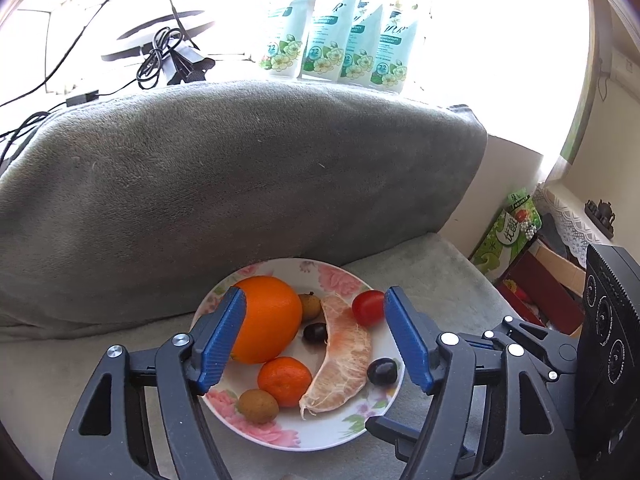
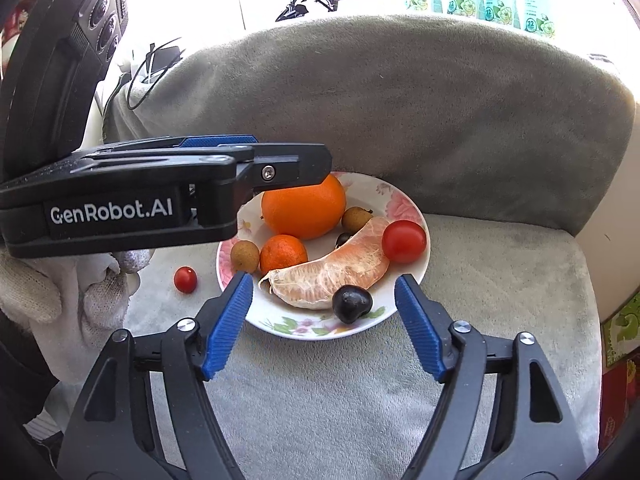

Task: Organize fruits
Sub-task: 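Open the left gripper to drop the dark plum onto the plate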

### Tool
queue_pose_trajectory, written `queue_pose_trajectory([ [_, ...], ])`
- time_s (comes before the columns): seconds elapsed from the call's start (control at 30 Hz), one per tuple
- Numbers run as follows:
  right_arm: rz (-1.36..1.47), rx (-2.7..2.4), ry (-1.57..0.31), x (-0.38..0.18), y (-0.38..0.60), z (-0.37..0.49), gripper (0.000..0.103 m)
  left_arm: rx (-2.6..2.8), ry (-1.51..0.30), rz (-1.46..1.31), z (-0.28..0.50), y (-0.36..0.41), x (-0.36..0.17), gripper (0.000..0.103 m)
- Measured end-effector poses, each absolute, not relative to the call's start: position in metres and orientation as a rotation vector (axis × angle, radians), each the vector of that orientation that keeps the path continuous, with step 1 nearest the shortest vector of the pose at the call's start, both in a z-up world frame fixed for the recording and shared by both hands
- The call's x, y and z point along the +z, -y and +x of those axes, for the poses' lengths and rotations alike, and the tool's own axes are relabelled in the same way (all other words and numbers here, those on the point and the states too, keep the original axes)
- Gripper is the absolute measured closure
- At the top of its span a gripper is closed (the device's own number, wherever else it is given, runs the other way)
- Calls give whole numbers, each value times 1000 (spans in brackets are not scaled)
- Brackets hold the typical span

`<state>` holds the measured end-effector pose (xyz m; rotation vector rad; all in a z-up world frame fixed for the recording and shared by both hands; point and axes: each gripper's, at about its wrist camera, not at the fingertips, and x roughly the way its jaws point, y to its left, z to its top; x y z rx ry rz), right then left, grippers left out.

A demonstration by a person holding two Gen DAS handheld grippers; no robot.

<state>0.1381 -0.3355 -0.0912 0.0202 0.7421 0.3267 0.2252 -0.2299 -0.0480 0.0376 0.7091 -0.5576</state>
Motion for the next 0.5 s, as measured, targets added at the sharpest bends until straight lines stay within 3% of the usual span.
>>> queue_pose_trajectory([
  [0.1,19,316,-732,-89,336,136,18,-538,-710,31,224,227,-47,24],
  [0.33,22,283,-715,-82,339,131,5,-516,-707,28,219,221,-42,23],
  [0.5,19,280,-701,-78,338,124,4,-507,-701,26,213,217,-38,23],
])
